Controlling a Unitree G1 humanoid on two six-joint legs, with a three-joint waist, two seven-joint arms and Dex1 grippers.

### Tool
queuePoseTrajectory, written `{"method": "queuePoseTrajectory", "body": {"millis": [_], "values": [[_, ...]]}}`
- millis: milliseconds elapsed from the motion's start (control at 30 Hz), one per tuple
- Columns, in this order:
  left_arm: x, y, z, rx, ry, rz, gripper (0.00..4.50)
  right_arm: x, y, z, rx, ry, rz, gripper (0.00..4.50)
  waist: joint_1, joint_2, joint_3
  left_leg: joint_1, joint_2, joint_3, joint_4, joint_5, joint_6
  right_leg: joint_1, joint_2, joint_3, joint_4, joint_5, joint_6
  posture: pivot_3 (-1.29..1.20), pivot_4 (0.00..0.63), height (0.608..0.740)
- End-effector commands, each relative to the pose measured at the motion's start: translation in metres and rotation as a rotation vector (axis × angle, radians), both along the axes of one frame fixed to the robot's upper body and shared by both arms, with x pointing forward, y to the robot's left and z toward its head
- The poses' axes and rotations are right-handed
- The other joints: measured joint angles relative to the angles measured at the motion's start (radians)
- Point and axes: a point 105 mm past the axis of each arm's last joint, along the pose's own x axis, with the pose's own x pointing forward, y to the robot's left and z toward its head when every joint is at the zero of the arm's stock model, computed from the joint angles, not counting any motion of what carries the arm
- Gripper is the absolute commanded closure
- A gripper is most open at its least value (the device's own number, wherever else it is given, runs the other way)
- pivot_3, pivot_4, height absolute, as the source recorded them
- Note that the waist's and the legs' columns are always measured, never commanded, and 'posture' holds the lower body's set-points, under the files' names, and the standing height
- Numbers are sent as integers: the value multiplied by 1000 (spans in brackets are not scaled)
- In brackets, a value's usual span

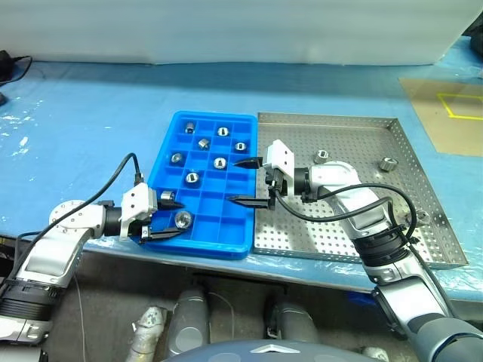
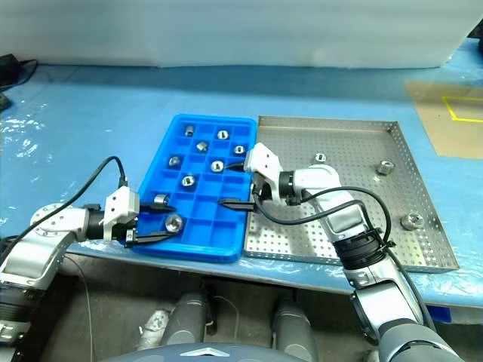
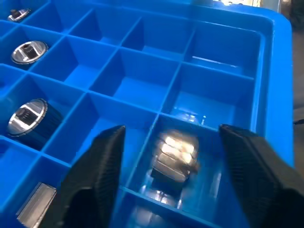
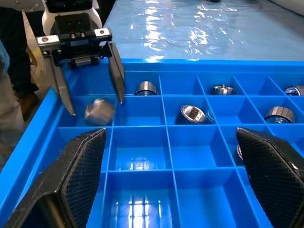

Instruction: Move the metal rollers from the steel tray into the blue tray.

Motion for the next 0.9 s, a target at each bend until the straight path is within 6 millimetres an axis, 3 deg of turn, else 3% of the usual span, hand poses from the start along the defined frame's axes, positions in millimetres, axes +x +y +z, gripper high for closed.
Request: {"method": "queuePoseTrajectory", "body": {"millis": [33, 167, 333, 467, 667, 767, 900], "values": [[0, -2, 0, 3, 0, -14, 407, -2, 0, 9, 23, -41, 6, 0, 0, 0, 0, 0, 0, 0, 0, 0, 0, 0, 0, 0, 0, 0, 0, 73, 150, 740], [11, -4, 9, -28, -55, 13, 407, -2, -2, 9, 23, -40, -3, 0, 1, 0, 0, -1, 0, 0, 0, 0, 0, 0, 0, 0, 0, 0, 0, 68, 150, 740], [26, -31, 56, -217, -167, 22, 407, 3, -14, 13, 26, -45, -49, 0, 4, 0, 0, -1, -1, 0, 1, 0, 0, 0, 0, 0, 1, 0, 0, 31, 150, 740], [41, -52, 79, -326, -201, 25, 407, 17, -38, 20, 22, -72, -165, 0, 1, -1, 0, 0, -1, 0, 2, 1, -1, 1, 0, 2, 2, 1, -1, -12, 150, 740], [67, -85, 79, -398, -210, 32, 407, 74, -104, 40, 85, -212, -596, 0, -10, -1, 0, 1, -2, 1, 3, 1, -1, 1, 1, 4, 2, 1, -1, -91, 150, 740], [67, -107, 74, -416, -189, -30, 407, 98, -140, 35, 98, -259, -824, 0, -25, -1, 0, -1, -4, 2, 3, 1, 1, 0, 1, 5, 2, 1, -1, -120, 150, 740], [62, -118, 73, -432, -173, -77, 407, 111, -154, 21, 109, -258, -930, 0, -40, -1, 0, -2, -4, 2, 4, 2, 5, -2, 2, 5, 2, 1, 0, -131, 150, 740]]}}
